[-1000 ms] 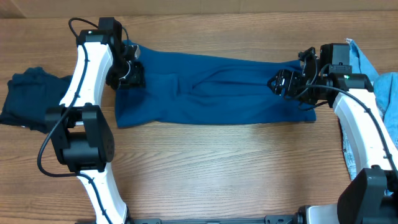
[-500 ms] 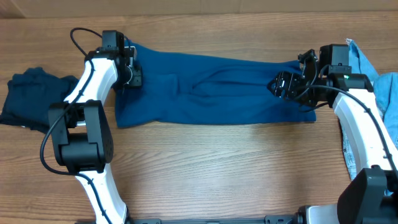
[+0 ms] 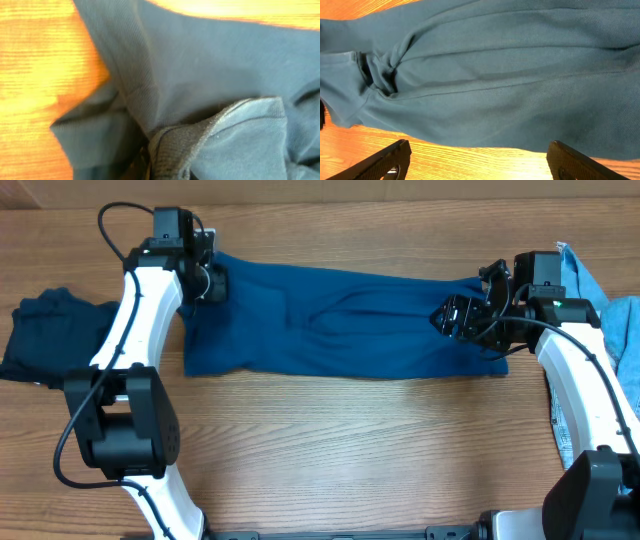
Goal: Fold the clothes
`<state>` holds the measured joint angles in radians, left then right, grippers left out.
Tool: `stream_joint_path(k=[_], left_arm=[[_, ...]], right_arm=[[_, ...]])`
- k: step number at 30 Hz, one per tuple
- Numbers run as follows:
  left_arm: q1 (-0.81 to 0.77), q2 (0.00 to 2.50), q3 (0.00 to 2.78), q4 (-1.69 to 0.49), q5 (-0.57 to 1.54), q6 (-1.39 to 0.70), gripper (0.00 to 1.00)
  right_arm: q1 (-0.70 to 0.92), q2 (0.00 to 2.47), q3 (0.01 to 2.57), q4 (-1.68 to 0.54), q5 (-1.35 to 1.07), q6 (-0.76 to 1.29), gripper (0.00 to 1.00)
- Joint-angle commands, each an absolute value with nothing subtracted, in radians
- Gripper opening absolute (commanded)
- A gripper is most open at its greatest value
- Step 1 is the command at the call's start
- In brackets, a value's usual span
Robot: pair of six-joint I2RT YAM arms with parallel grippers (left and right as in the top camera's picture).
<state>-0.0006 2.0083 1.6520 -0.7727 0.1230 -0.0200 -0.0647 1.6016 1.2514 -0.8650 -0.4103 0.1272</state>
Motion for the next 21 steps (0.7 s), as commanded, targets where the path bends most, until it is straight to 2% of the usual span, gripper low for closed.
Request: stream_joint_path(k=[1,3,4,5,6,7,10,13,14,15,17,19,21], left_arm=[[-0.027,1.991,1.669,-0.701,0.128,0.024,0.12],[-0.029,1.992,1.669,-0.685,0.123,0.027,0.12],[-0.029,1.995,1.669,-0.685,0.123,0.027,0.16],[-0.029,2.001,1.668,-0.698,0.123,0.027,0.25],[-0.028,2.008,1.668,-0.706,0.121,0.027,0.3],[-0.029,2.01,1.667,-0.707,0.119,0.027,0.42],[-0.028,2.014,1.667,-0.71,0.097,0.026,0.52],[-0.027,2.014,1.668,-0.699,0.093,0.023,0.52],[-0.026,2.014,1.668,-0.699,0.092,0.022,0.6],[-0.023,2.014,1.668,-0.693,0.068,0.009,0.62],[-0.007,2.016,1.667,-0.646,-0.009,-0.096,0.64],[0.017,2.033,1.667,-0.614,0.018,-0.223,0.61],[0.034,2.078,1.667,-0.572,0.151,-0.239,0.49]], right_arm=[[-0.065,1.588,1.272,-0.863,-0.404,0.128,0.91],[-0.065,1.588,1.272,-0.863,-0.404,0.128,0.9],[-0.065,1.588,1.272,-0.863,-0.404,0.128,0.9],[-0.065,1.588,1.272,-0.862,-0.403,0.128,0.9],[-0.065,1.588,1.272,-0.862,-0.403,0.128,0.9],[-0.065,1.588,1.272,-0.862,-0.403,0.127,0.9],[-0.065,1.588,1.272,-0.862,-0.403,0.128,0.9],[-0.065,1.588,1.272,-0.863,-0.4,0.127,0.91],[-0.065,1.588,1.272,-0.862,-0.4,0.127,0.91],[-0.065,1.588,1.272,-0.862,-0.401,0.127,0.9],[-0.065,1.588,1.272,-0.862,-0.4,0.127,0.91],[-0.065,1.588,1.272,-0.863,-0.401,0.127,0.91],[-0.065,1.588,1.272,-0.863,-0.401,0.128,0.91]])
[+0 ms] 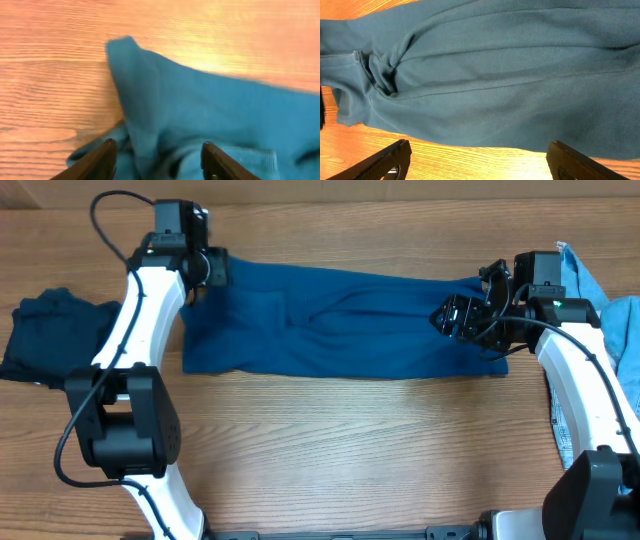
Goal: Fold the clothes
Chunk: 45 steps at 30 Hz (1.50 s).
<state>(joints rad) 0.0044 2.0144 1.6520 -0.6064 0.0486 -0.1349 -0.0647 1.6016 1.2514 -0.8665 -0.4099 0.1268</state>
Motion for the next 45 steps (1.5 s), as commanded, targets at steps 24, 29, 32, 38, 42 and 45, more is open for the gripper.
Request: stream_joint_path(k=[24,29,32,38,42,45], left_arm=[[0.314,2.22,1.67,-0.643,0.454,-0.14,0.47],[0.276,2.101,1.67,-0.72,0.462,-0.082,0.49],[0.262,1.993,1.67,-0.76,0.492,-0.082,0.52],[0.112,1.851,1.67,-0.894,0.498,-0.075,0.55],[-0.104,1.863,1.67,-0.897,0.377,-0.064,0.52],[-0.236,1.876,1.67,-0.87,0.281,-0.113,0.55]], right_arm=[[-0.065,1.588,1.272,-0.9,-0.354,0.125,0.91],[-0.076,1.67,1.271,-0.917,-0.326,0.169,0.91],[-0.079,1.749,1.271,-0.875,-0.333,0.169,0.91],[-0.192,1.78,1.271,-0.62,-0.342,0.183,0.94],[-0.282,1.847,1.271,-0.532,-0.464,0.072,0.97],[-0.279,1.94,1.271,-0.444,-0.489,0.046,1.0]])
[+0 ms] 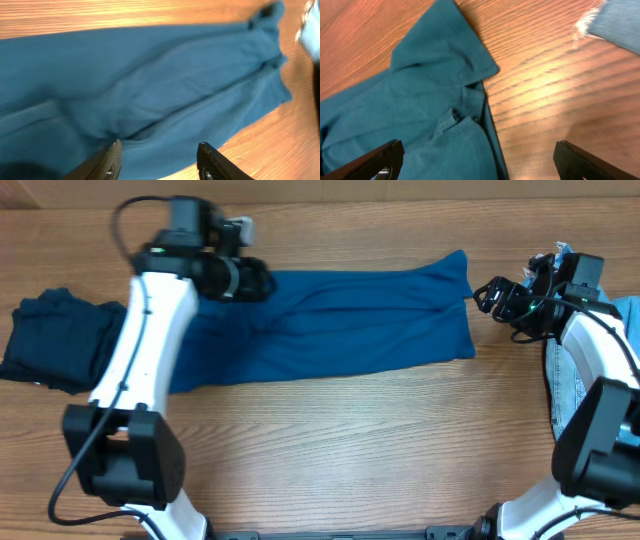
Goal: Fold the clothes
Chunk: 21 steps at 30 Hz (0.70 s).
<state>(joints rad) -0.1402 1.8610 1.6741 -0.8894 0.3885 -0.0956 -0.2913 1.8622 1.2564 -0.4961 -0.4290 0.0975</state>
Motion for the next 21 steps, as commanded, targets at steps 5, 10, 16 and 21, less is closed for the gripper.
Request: stream_joint_path(k=[5,10,16,21], left_arm=[[-0.344,1.877,1.67,-0.871,0.229,-0.145,0.56],[-0.347,1.877,1.67,-0.919,0.229,-0.165,0.55],[-0.347,1.877,1.67,-0.979,0.228,-0.157,0.52],[-0.347,1.877,1.67,-0.981,0.228,-0.157,0.51]], right_arm=[[-0.253,2.126,1.271,-0.329,-0.624,0.06,1.0],[-0.169,2.173,1.271,-0.286,-0.628,0.056,1.0],[-0.173,2.173,1.271,-0.382,-0.495,0.082,0.61],[-0.205,2.128,1.271,-0.484,-0.545,0.082,0.22]])
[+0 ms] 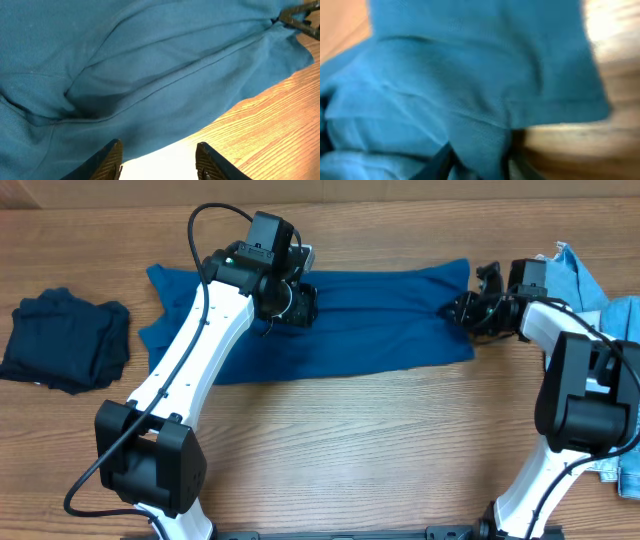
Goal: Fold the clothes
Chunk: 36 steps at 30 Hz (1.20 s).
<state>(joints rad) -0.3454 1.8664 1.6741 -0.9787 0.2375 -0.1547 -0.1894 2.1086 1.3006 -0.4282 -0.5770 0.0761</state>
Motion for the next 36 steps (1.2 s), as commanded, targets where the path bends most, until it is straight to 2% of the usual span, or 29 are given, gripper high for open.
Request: stream_joint_path(k=[1,3,8,13,18,23,25,30,35,36], left_arm=[[-0.347,1.877,1.67,-0.982,0.228,-0.157,0.5],[-0.347,1.877,1.67,-0.982,0.227,-0.153,0.5],[-0.347,1.877,1.67,-0.983,0.224,-0.153,0.48],[-0.33,1.869,1.673,-0.983,0.191,-0.137,0.45],[-0.17,1.752,1.76,-0.986,0.247,-0.181,0.48],[-0.012,1.544,1.824,-1.017,0.263,-0.179,0.53],[0.021,1.455,1.824,-1.02,0.262,-0.168,0.53],[0.027,1.341,1.824,-1.033,0.259,-0.16,0.53],[0.027,1.268,1.824,-1.041,0.259,-0.157,0.54],[0.026,1.263,1.824,-1.044,0.259,-0.158,0.54]], right_arm=[[-0.218,2.085,1.271,-0.519,-0.551,0.081,0.15],[-0.242,1.974,1.271,-0.564,-0.551,0.081,0.04],[-0.304,1.76,1.271,-0.641,-0.4,0.082,0.04],[-0.416,1.649,1.324,-0.746,-0.315,0.073,0.04],[-0.409,1.623,1.563,-0.969,-0.316,0.007,0.04],[-0.121,1.624,1.651,-1.024,-0.315,0.052,0.04],[0.08,1.639,1.65,-0.97,-0.314,0.117,0.04],[0.44,1.757,1.65,-0.774,-0.234,0.28,0.04],[0.658,2.033,1.65,-0.511,-0.317,0.378,0.04],[0.683,2.074,1.65,-0.459,-0.355,0.366,0.11]])
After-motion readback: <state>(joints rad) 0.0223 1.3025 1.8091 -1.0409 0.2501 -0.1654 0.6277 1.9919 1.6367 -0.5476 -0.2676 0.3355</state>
